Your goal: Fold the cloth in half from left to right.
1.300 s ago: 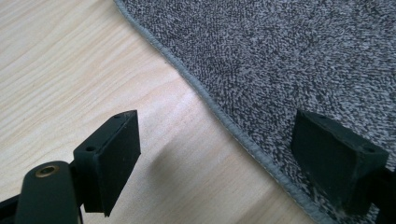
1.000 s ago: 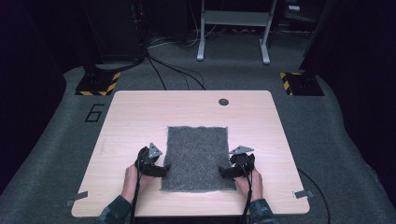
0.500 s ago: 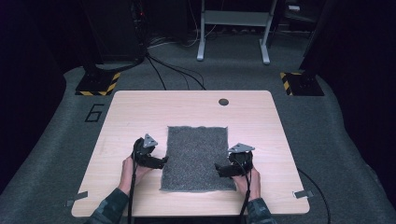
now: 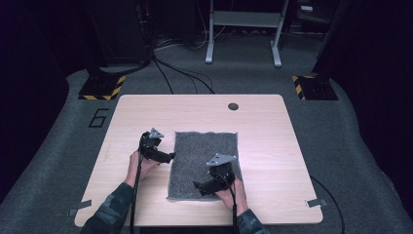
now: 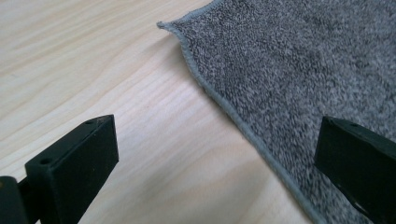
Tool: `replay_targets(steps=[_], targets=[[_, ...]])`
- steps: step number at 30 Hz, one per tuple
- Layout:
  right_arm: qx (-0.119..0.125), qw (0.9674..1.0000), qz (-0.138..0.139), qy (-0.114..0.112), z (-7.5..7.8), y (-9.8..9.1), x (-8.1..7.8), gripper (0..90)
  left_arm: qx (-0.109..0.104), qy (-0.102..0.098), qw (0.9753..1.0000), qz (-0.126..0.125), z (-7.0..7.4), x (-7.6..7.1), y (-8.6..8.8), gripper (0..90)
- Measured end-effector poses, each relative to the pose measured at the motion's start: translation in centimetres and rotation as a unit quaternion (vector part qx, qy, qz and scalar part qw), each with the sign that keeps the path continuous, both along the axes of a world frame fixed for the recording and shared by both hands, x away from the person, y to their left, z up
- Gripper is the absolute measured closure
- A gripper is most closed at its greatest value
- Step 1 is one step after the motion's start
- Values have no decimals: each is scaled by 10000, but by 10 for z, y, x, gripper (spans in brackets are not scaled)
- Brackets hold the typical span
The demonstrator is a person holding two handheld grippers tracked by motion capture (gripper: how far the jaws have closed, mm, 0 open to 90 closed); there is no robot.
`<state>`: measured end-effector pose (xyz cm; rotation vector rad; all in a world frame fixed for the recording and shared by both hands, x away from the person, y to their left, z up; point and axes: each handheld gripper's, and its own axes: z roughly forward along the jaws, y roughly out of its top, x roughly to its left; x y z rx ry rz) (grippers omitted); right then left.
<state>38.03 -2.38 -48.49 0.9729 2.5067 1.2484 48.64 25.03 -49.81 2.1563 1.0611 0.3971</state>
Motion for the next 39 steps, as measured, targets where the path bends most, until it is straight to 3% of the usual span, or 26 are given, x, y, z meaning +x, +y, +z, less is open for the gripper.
replay_targets(steps=[1, 3, 4, 6, 7, 15, 17, 18, 21, 23, 24, 25, 26, 27, 28, 30, 32, 33, 34, 35, 39], targets=[[0, 10000, 0, 0, 0, 0, 0, 0, -52, 54, 10000, 4, -1, 4, 0, 0], [-179, 9995, 259, -18, -4, 22, -4, 0, -69, 124, 9999, -36, -1, 16, -2, 0], [-179, 9995, 259, -18, -4, 22, -4, 0, -69, 124, 9999, -36, -1, 16, -2, 0], [-281, 9989, 372, -18, -7, 36, -8, 0, -53, 114, 9999, -28, -2, 23, -4, 0], [-411, 9981, 463, -3, -9, 48, -11, 0, -48, 201, 9998, -53, -3, 31, -5, 0], [-640, 9955, 698, -66, -16, 74, -17, 0, -83, 369, 9992, -86, -5, 53, -10, 4], [-627, 9952, 747, -71, -17, 79, -20, 18, -231, 460, 9986, -120, -6, 58, -10, 29], [-626, 9946, 811, -171, -16, 83, -23, 50, -205, 457, 9987, -127, -7, 62, -11, 46], [-635, 9942, 857, -148, -17, 90, -27, 94, -218, 482, 9986, -88, -8, 65, -13, 57], [-781, 9915, 1020, -197, -19, 97, -31, 187, -205, 463, 9987, -106, -8, 70, -13, 94], [-781, 9915, 1020, -197, -19, 97, -31, 187, -205, 463, 9987, -106, -8, 70, -13, 136], [-793, 9912, 1025, -287, -21, 100, -32, 238, -160, 376, 9991, -120, -8, 71, -13, 136], [-915, 9893, 1107, -266, -22, 105, -35, 300, -43, 281, 9995, -106, -8, 73, -15, 205], [-915, 9893, 1107, -266, -22, 105, -35, 300, -43, 281, 9995, -106, -8, 73, -15, 225], [-944, 9880, 1188, -294, -24, 108, -38, 374, -17, 253, 9996, -129, -10, 74, -16, 242], [-960, 9874, 1212, -337, -24, 110, -39, 406, 3, 251, 9996, -123, -11, 74, -17, 263], [-1067, 9856, 1253, -389, -25, 112, -41, 543, -41, 244, 9996, -107, -13, 76, -17, 304], [-1067, 9856, 1253, -389, -25, 112, -41, 543, -34, 274, 9996, -76, -14, 77, -18, 304], [-1033, 9867, 1173, -456, -27, 113, -41, 585, 27, 263, 9996, -74, -14, 77, -18, 330], [-1034, 9871, 1161, -372, -29, 113, -41, 647, -46, 236, 9997, -50, -15, 78, -18, 352], [-1073, 9863, 1204, -352, -30, 113, -41, 748, -58, 172, 9998, -80, -15, 78, -19, 444]])
